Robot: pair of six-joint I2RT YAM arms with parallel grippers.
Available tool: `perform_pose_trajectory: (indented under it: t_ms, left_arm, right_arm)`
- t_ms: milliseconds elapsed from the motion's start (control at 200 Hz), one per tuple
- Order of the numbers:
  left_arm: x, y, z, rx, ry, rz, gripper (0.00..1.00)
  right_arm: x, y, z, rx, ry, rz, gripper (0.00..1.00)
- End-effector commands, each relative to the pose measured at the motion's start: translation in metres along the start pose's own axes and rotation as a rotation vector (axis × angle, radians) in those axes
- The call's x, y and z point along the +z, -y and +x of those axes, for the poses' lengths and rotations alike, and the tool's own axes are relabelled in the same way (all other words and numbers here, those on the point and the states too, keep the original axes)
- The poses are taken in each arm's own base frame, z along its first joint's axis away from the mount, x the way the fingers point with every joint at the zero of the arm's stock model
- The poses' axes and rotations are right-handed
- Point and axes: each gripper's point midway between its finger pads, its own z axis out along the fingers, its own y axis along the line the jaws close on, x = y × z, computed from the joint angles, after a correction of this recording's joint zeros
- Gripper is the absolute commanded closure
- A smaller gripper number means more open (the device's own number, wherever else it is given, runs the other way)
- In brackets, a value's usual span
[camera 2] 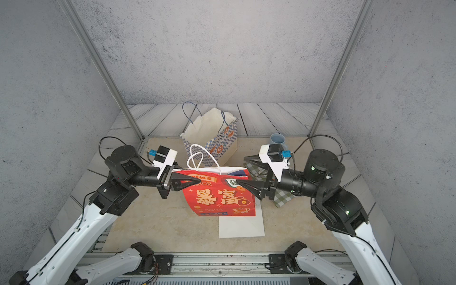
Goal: Put away the paper bag
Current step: Press the paper bag.
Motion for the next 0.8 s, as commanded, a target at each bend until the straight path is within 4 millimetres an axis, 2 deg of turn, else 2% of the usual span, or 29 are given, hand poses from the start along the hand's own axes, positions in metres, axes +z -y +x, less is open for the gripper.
perform_pose_trajectory:
  t_ms: [0, 120, 330, 450, 480, 500, 530, 611, 676, 731, 791]
  left_arm:
    - [0.001, 0.012, -0.008, 0.02, 0.006, 0.058, 1.0]
    - [0.004, 0.01, -0.007, 0.002, 0.002, 0.062, 1.0]
    - [0.004, 0.006, -0.009, -0.006, 0.005, 0.034, 1.0]
    - [0.003, 0.004, -0.012, -0.006, 0.015, 0.019, 1.0]
    - [0.004, 0.004, -0.012, -0.012, 0.016, 0.02, 1.0]
    - [0.004, 0.004, -0.013, -0.013, 0.017, 0.021, 1.0]
    - [0.004, 0.004, -0.013, -0.016, 0.019, 0.024, 1.0]
    - [0.003, 0.007, -0.015, -0.012, 0.024, 0.033, 1.0]
    - [0.003, 0.009, -0.017, -0.009, 0.031, 0.038, 1.0]
    - [0.003, 0.009, -0.019, -0.014, 0.038, 0.045, 1.0]
    - [0.003, 0.011, -0.023, -0.02, 0.047, 0.055, 1.0]
  right_arm:
    - [0.0, -0.02, -0.017, 0.039, 0.065, -0.126, 0.32]
    - [0.002, -0.021, -0.019, 0.042, 0.075, -0.142, 0.53]
    - [0.001, -0.02, -0.014, 0.033, 0.067, -0.131, 0.99]
    - [-0.003, -0.018, -0.014, 0.014, 0.065, -0.096, 1.0]
    - [-0.004, -0.016, -0.012, 0.014, 0.06, -0.078, 0.87]
    - [-0.005, -0.016, -0.011, 0.016, 0.055, -0.065, 0.69]
    - [-0.007, -0.012, -0.008, 0.018, 0.046, -0.033, 0.49]
    - [-0.014, -0.01, 0.005, 0.006, 0.012, 0.022, 0.23]
    - [-0.018, -0.009, 0.023, 0.013, -0.025, 0.051, 0.15]
    - [-0.017, -0.009, 0.038, 0.022, -0.058, 0.049, 0.14]
    - [-0.013, -0.01, 0.045, 0.038, -0.07, 0.029, 0.14]
